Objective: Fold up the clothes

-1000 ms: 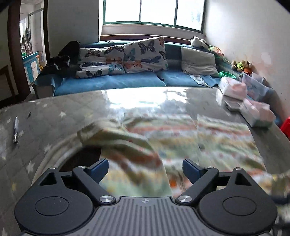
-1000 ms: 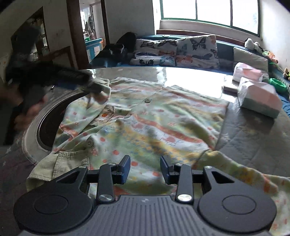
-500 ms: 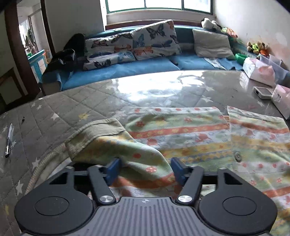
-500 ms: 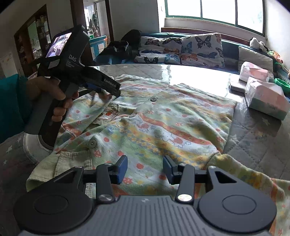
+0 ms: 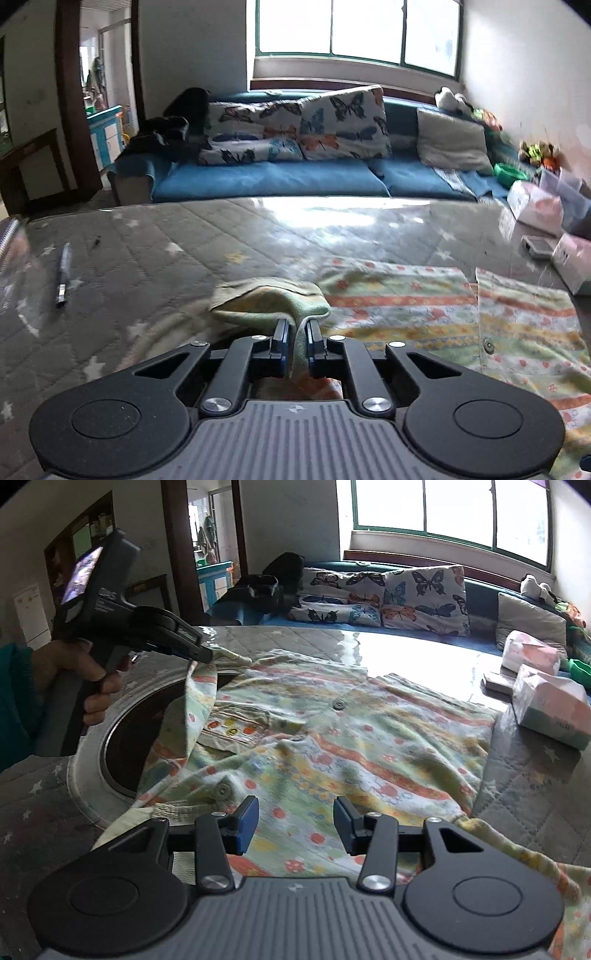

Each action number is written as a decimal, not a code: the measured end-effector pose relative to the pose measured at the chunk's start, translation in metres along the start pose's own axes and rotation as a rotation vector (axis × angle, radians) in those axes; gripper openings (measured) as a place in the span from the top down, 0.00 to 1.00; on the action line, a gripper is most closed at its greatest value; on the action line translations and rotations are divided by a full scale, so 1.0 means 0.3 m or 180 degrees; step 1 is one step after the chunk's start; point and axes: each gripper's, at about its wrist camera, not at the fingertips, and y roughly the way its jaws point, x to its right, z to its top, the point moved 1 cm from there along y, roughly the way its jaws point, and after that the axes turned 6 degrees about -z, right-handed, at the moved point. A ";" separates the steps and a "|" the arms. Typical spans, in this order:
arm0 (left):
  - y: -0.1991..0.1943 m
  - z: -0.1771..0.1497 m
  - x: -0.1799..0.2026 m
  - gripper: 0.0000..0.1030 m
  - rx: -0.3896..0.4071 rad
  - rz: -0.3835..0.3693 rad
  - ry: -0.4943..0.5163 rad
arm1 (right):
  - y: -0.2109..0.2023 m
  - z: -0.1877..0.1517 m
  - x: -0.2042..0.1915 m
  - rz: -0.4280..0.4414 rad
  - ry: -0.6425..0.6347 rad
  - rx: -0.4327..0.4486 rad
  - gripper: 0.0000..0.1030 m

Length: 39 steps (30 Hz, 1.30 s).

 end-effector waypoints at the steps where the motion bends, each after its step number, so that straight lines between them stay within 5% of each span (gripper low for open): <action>1: -0.015 0.001 -0.012 0.91 0.0025 0.0013 -0.0014 | 0.001 0.004 -0.006 0.0004 -0.0019 0.0004 0.56; 15: -0.258 -0.080 -0.232 0.92 0.0322 0.0322 -0.0279 | -0.029 0.016 -0.117 0.0193 -0.0309 0.0077 0.50; 28: -0.300 -0.208 -0.374 0.95 0.0206 0.0467 -0.0557 | 0.067 0.001 -0.386 0.0699 -0.0888 -0.0035 0.52; 31: -0.292 -0.209 -0.380 0.96 0.0196 0.0472 -0.0589 | 0.099 0.009 -0.443 0.0772 -0.0961 -0.0060 0.56; 35: -0.301 -0.208 -0.393 0.97 0.0224 0.0476 -0.0647 | 0.135 0.014 -0.488 0.0799 -0.0955 -0.0128 0.92; 39: -0.324 -0.218 -0.428 0.98 0.0290 0.0491 -0.0739 | 0.127 0.017 -0.489 0.0867 -0.0915 -0.0097 0.97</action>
